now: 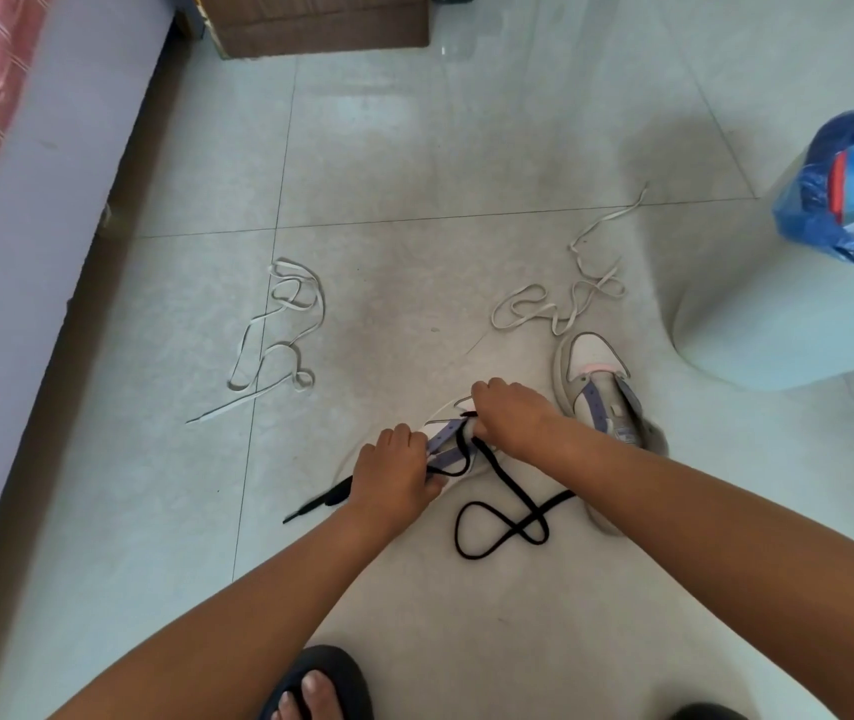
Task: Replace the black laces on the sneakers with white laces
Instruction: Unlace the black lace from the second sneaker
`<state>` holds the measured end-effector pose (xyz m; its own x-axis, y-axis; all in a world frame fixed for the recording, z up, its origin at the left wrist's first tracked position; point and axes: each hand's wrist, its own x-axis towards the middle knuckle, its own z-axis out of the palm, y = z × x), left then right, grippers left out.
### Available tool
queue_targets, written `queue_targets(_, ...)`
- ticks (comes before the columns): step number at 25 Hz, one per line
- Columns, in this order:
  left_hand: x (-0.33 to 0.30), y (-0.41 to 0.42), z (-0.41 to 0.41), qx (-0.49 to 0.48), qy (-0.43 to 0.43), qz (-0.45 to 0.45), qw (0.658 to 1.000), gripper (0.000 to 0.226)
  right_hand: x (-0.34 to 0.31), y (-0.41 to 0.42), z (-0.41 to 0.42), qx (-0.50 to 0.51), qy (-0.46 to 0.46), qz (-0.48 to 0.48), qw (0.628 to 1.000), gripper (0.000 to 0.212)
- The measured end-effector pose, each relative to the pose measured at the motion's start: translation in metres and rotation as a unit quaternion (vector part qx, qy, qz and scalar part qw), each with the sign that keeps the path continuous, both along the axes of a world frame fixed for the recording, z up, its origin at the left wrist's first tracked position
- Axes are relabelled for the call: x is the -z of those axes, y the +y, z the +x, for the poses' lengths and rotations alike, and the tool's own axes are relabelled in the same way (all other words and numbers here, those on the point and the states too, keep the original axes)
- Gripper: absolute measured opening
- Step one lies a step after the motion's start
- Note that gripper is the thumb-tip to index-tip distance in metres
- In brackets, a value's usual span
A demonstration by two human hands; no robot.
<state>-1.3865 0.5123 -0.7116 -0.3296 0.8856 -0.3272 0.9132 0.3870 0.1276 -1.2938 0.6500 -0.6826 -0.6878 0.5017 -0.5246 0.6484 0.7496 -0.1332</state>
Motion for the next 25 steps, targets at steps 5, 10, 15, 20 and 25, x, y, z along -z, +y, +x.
queue_targets(5,0.0,0.003,-0.008,0.028,0.015,0.003,1.0,0.041,-0.011,0.003,0.001,0.026,0.022,-0.005,0.999,0.034)
queue_targets(10,-0.004,-0.004,-0.043,0.037,0.052,-0.015,0.998,0.039,-0.026,0.055,0.014,0.081,0.043,0.057,0.994,0.036)
queue_targets(15,-0.007,-0.029,-0.072,0.047,0.041,-0.018,0.998,0.041,-0.039,0.12,0.088,0.144,0.018,0.102,0.984,0.031)
queue_targets(20,-0.014,-0.037,-0.099,0.04,0.009,-0.031,0.999,0.044,-0.048,0.152,0.131,0.206,0.033,0.146,0.967,0.026)
queue_targets(25,-0.017,-0.027,-0.095,0.075,-0.044,-0.039,0.995,0.038,-0.023,0.091,0.078,0.091,-0.046,0.093,0.99,0.042)
